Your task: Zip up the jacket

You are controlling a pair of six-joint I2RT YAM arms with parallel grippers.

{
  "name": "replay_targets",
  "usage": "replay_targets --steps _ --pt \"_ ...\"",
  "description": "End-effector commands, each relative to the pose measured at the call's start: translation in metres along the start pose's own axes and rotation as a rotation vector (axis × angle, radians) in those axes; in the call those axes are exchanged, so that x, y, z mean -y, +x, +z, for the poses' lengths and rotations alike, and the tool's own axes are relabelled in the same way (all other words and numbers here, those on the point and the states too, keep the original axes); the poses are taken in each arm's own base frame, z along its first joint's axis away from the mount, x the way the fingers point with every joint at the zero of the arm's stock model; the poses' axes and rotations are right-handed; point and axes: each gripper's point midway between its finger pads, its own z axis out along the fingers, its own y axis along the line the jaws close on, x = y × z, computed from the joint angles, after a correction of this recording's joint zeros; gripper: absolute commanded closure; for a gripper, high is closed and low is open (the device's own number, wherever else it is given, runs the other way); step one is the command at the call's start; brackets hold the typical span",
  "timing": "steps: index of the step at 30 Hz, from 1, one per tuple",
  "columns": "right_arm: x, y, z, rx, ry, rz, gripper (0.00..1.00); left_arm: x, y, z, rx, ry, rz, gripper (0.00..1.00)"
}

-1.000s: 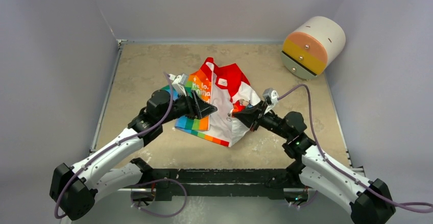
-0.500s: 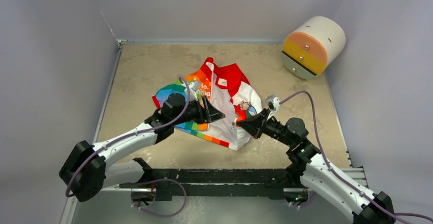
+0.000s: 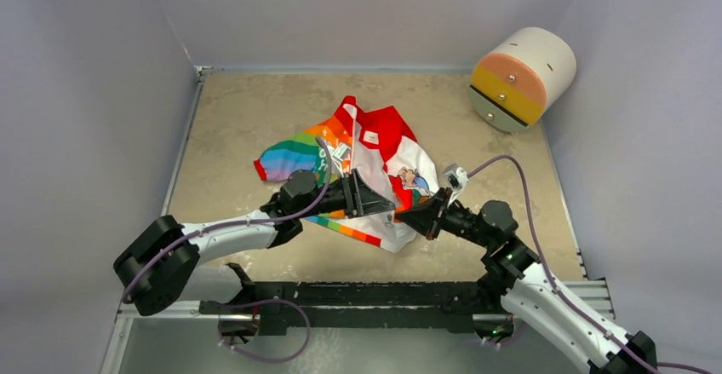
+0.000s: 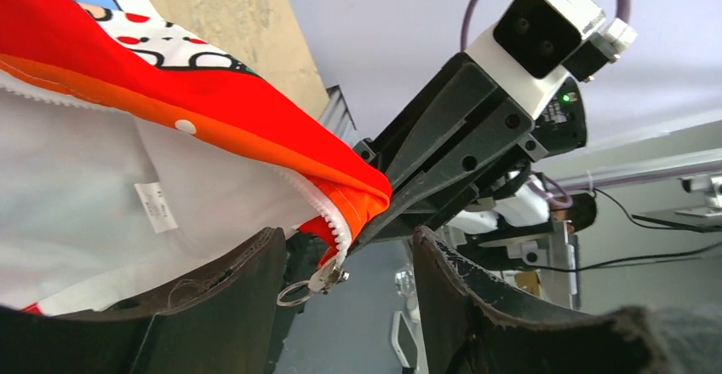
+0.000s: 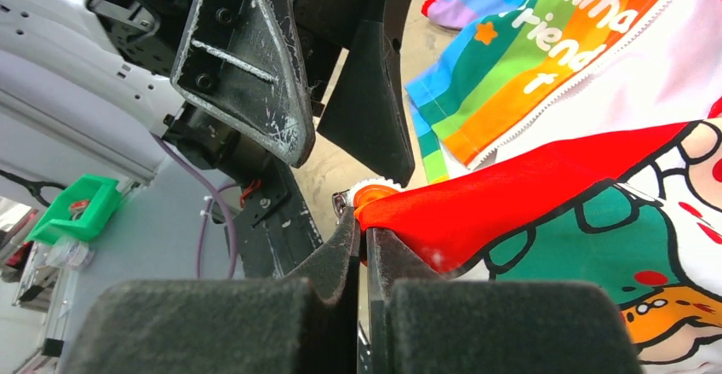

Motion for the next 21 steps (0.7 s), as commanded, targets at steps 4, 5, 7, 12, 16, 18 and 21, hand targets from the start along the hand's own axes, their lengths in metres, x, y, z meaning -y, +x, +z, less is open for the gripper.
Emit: replay_targets --steps 4,5,7,12,16,18,21 --pt "-0.013 -0.001 -0.006 0.013 -0.058 0.017 1.00 0.034 0.006 0.002 -0.002 0.171 -0.048 0.45" --pt "-0.012 0.000 -0.006 0.012 -0.057 0.018 1.00 0.034 0.008 0.003 -0.004 0.177 -0.061 0.45" --pt "-0.013 0.000 -0.006 0.009 -0.060 0.020 1.00 0.033 0.011 0.004 -0.009 0.188 -0.085 0.46" --pt "-0.014 0.002 -0.008 0.001 -0.063 0.014 1.00 0.033 0.017 0.007 -0.009 0.235 -0.142 0.49" --pt "-0.015 0.004 -0.009 -0.006 -0.064 0.016 1.00 0.037 0.015 0.007 0.002 0.273 -0.173 0.52" --pt "-0.015 0.004 -0.010 -0.006 -0.063 0.016 1.00 0.038 0.014 0.007 0.004 0.283 -0.178 0.55" --pt "-0.015 0.006 -0.012 -0.010 -0.064 0.018 1.00 0.039 0.012 0.009 0.005 0.288 -0.179 0.62"
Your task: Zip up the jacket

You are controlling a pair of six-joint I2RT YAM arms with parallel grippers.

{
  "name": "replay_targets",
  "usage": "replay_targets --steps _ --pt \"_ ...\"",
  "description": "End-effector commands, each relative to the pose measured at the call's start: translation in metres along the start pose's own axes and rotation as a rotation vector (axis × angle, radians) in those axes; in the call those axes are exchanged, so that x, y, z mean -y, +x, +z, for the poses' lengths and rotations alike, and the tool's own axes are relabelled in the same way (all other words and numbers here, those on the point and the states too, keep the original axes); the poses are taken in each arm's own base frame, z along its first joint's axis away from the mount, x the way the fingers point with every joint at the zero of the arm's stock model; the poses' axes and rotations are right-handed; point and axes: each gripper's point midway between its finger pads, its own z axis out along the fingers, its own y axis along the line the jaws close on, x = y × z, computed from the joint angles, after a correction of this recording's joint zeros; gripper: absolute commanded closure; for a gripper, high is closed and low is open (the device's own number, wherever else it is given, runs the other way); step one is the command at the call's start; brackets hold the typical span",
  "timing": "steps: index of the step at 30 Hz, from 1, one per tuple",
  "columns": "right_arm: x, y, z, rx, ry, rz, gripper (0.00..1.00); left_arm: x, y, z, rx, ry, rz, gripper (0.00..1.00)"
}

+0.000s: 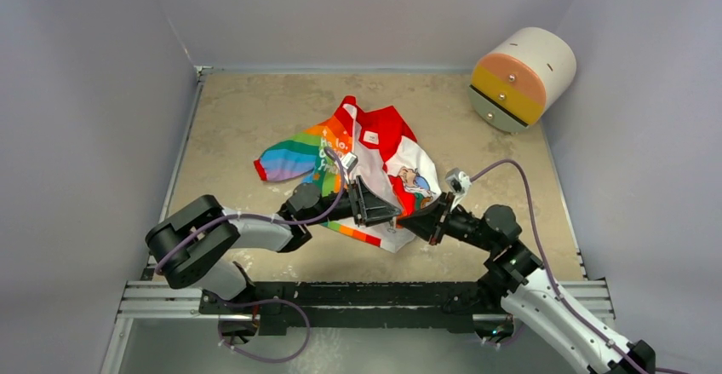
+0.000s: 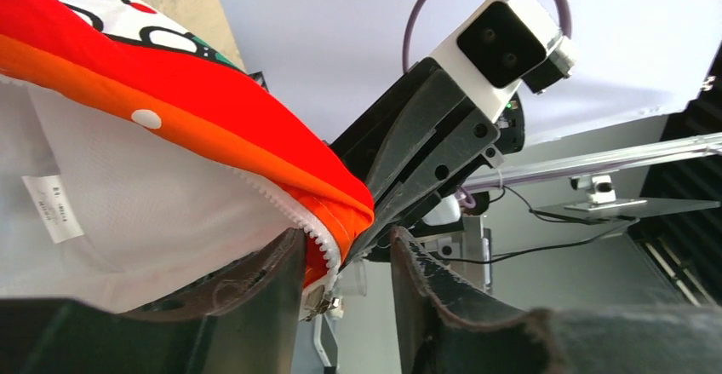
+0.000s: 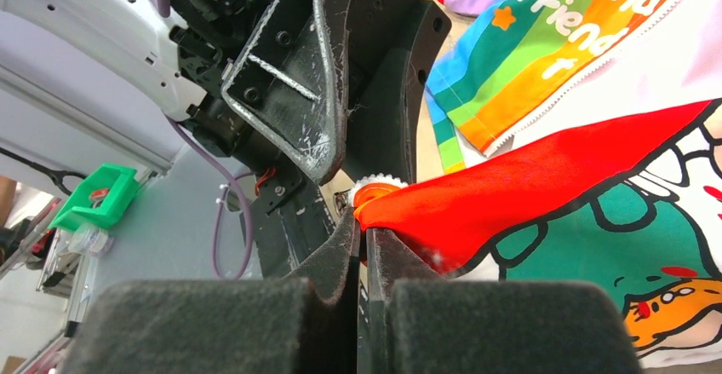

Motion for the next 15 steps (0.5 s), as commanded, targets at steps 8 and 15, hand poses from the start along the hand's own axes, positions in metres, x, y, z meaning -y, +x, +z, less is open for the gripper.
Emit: replay_targets --steps 8,15 --pt "-0.0104 -0.0014 -0.0074 0.017 -0.037 0.010 1.00 0.0330 -0.0042 0.0063 -0.003 0.123 0.054 0.77" --pt "-0.0086 -0.0049 -0.0079 0.039 -0.018 0.033 1.00 0.0349 -0.0011 0.0054 -0.017 0.130 0.067 1.00"
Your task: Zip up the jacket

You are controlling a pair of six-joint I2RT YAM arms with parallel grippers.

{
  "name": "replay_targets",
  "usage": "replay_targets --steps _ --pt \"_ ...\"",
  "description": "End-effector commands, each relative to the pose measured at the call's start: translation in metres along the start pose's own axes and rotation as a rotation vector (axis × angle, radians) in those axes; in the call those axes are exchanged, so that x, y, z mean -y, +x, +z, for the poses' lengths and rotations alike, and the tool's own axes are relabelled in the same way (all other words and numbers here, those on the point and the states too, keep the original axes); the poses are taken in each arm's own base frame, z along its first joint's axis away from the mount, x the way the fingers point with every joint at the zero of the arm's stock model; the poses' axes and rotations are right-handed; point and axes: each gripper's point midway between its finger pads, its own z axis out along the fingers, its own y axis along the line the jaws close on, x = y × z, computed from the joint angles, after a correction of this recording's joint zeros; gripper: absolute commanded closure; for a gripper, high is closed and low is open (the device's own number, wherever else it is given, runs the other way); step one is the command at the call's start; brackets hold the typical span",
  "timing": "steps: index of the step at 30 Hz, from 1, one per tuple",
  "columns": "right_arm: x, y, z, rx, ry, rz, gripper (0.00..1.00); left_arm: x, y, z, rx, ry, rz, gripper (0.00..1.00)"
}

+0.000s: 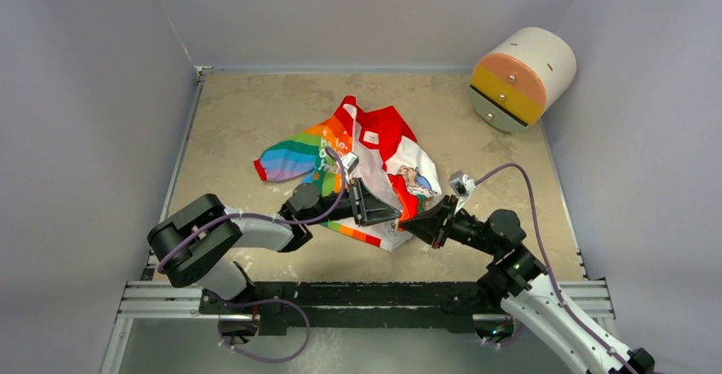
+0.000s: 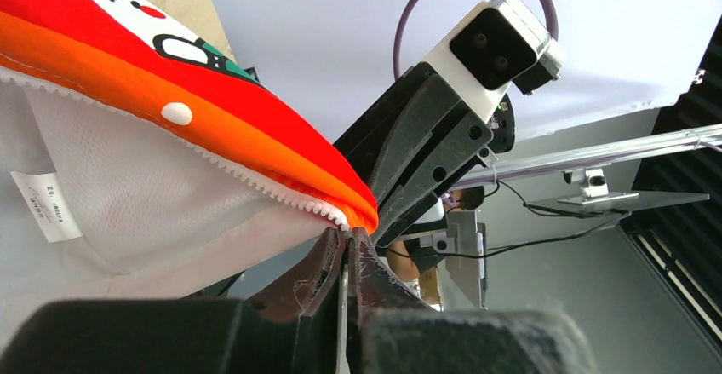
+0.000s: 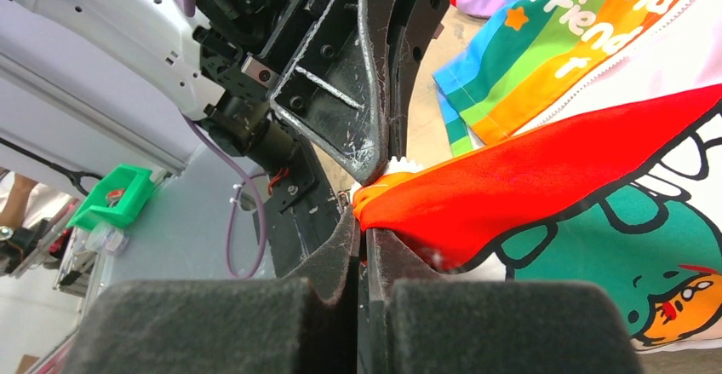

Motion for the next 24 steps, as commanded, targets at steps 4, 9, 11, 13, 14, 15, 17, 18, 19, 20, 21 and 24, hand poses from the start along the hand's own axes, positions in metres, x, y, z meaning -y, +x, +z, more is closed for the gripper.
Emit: replay_targets --steps 4,9,11,13,14,15,17,18,19,20,21,24 --pt "0.002 -0.007 0.001 0.031 0.020 0.035 0.96 0.032 -0.002 0.003 -0.003 0.106 0.085 1.00" --pt "0.004 -0.008 0.005 0.041 0.022 0.063 0.76 0.033 -0.005 0.004 0.012 0.104 0.085 1.00" --pt "0.003 -0.006 0.007 0.036 0.011 0.085 0.66 0.036 -0.005 0.004 0.011 0.112 0.087 1.00" --pt "0.002 -0.004 0.008 0.031 -0.002 0.105 0.61 0.038 -0.006 0.004 0.016 0.118 0.090 1.00" --pt "0.001 -0.005 0.008 0.034 -0.006 0.111 0.60 0.038 -0.007 0.004 0.019 0.118 0.092 1.00" --pt "0.001 -0.004 0.008 0.033 -0.009 0.114 0.60 0.039 -0.007 0.004 0.022 0.119 0.093 1.00" --pt "-0.001 -0.006 0.008 0.039 -0.014 0.117 0.59 0.039 -0.008 0.005 0.026 0.119 0.093 1.00" --pt "-0.001 -0.007 0.008 0.041 -0.016 0.118 0.59 0.038 -0.008 0.005 0.029 0.117 0.091 1.00" --pt "-0.002 -0.007 0.009 0.043 -0.017 0.121 0.59 0.038 -0.009 0.005 0.030 0.116 0.092 1.00" --pt "-0.002 -0.008 0.009 0.043 -0.021 0.123 0.59 0.037 -0.008 0.005 0.030 0.115 0.092 1.00" --pt "-0.003 -0.008 0.009 0.044 -0.025 0.125 0.60 0.038 -0.009 0.005 0.031 0.117 0.090 1.00" --pt "-0.006 -0.010 0.009 0.051 -0.040 0.127 0.63 0.038 -0.009 0.005 0.032 0.118 0.092 1.00"
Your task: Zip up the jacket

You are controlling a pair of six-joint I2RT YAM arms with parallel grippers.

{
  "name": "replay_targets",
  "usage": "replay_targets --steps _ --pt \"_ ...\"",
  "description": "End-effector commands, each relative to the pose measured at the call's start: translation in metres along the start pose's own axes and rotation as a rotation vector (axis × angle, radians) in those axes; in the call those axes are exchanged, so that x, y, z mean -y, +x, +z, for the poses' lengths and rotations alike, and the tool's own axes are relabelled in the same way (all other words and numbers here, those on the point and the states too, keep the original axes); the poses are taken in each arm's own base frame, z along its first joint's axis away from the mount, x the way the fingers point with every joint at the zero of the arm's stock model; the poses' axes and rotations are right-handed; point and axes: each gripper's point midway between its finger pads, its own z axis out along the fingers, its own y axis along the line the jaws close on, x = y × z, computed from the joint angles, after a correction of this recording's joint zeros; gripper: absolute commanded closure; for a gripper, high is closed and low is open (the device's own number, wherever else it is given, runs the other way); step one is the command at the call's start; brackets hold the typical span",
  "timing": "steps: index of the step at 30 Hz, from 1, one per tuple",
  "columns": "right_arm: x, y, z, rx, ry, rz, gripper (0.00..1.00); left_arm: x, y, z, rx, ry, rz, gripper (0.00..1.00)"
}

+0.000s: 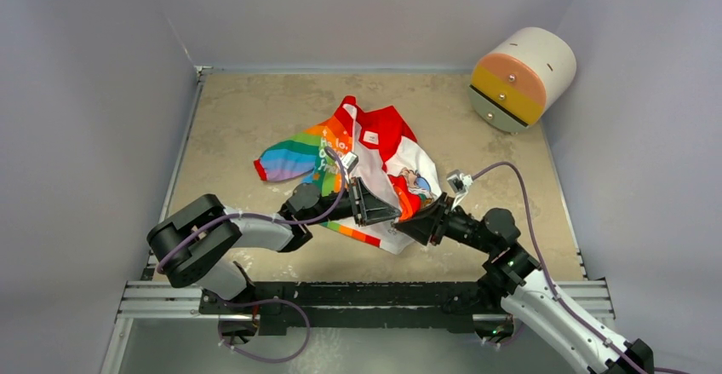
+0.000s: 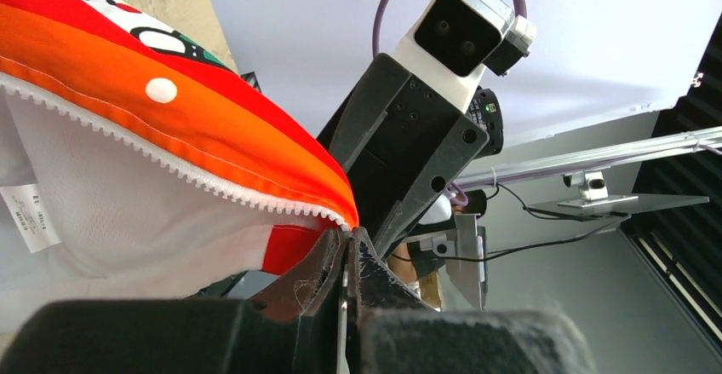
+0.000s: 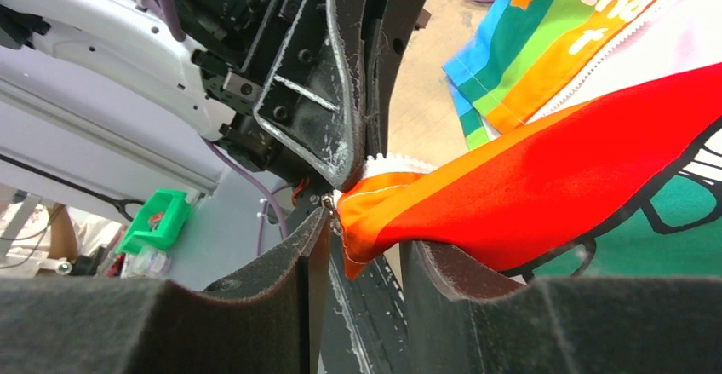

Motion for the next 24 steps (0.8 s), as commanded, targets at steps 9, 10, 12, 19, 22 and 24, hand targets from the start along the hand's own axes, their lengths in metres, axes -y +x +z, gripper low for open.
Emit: replay_targets --steps 9,10,12,19,22,24 --pt "-0.018 -0.012 0.001 0.043 -0.084 -0.004 0.84 0.034 -0.009 0.005 0.034 0.111 0.086 1.00" --pt "-0.018 -0.012 0.000 0.043 -0.084 -0.003 0.90 0.033 -0.008 0.005 0.034 0.109 0.085 1.00" --pt "-0.018 -0.011 0.000 0.042 -0.086 -0.003 1.00 0.033 -0.008 0.005 0.033 0.109 0.083 1.00" --pt "-0.015 -0.014 0.000 0.054 -0.060 -0.013 1.00 0.022 -0.010 0.003 0.049 0.062 0.099 0.86" --pt "-0.011 -0.014 0.000 0.049 -0.033 -0.019 1.00 0.016 -0.011 0.003 0.056 0.018 0.135 0.71" --pt "-0.006 -0.015 0.000 0.047 0.000 -0.030 1.00 0.011 -0.014 0.002 0.066 -0.035 0.169 0.63"
